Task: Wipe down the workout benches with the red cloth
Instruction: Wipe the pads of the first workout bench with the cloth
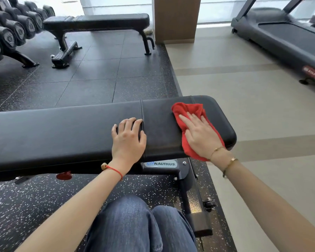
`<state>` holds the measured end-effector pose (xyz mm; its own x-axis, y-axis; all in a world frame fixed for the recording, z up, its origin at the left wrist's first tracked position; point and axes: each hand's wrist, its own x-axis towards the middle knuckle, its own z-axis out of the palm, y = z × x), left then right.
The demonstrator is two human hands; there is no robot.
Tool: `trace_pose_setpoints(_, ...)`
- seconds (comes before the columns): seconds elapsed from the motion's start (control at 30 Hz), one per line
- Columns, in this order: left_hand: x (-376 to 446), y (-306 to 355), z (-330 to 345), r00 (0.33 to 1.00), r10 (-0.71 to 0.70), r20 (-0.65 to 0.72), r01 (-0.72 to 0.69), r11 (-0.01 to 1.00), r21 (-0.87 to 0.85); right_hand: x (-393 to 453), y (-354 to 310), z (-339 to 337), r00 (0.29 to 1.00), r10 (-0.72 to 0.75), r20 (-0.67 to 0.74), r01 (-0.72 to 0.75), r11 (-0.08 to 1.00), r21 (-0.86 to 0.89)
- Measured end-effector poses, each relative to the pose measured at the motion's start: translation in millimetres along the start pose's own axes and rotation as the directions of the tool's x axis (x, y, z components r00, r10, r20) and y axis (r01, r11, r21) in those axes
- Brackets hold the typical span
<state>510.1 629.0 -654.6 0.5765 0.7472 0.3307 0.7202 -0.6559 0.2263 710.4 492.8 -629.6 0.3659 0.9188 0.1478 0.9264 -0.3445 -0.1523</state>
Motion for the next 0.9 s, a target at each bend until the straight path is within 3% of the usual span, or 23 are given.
trace_pose_setpoints(0.2,0.4,6.3,0.0,1.0,-0.016,0.003,0.016,1.0,0.023,72.2,2.0,-2.1,0.979,0.193,0.067,-0.195,0.98,0.025)
trace_pose_setpoints(0.4,1.3,6.5,-0.4,1.0,-0.027,-0.013,0.027,0.999,0.025,69.8,-70.8,11.9,0.996,-0.02,0.09,0.012,0.996,0.083)
trace_pose_setpoints(0.53,1.3,4.2,-0.6,1.0,-0.016,-0.02,0.016,1.0,0.009,17.2,-73.5,13.8,0.996,-0.086,0.027,0.083,0.992,0.089)
trace_pose_setpoints(0.73,0.1,2.6,0.9,1.0,-0.003,-0.022,0.003,1.0,0.015,-25.2,1.1,-0.7,0.99,0.132,-0.053,-0.134,0.991,-0.02)
trace_pose_setpoints(0.9,0.2,5.9,3.3,1.0,-0.024,-0.015,0.025,0.999,0.028,6.9,47.3,-3.0,0.96,0.279,0.002,-0.278,0.96,0.042)
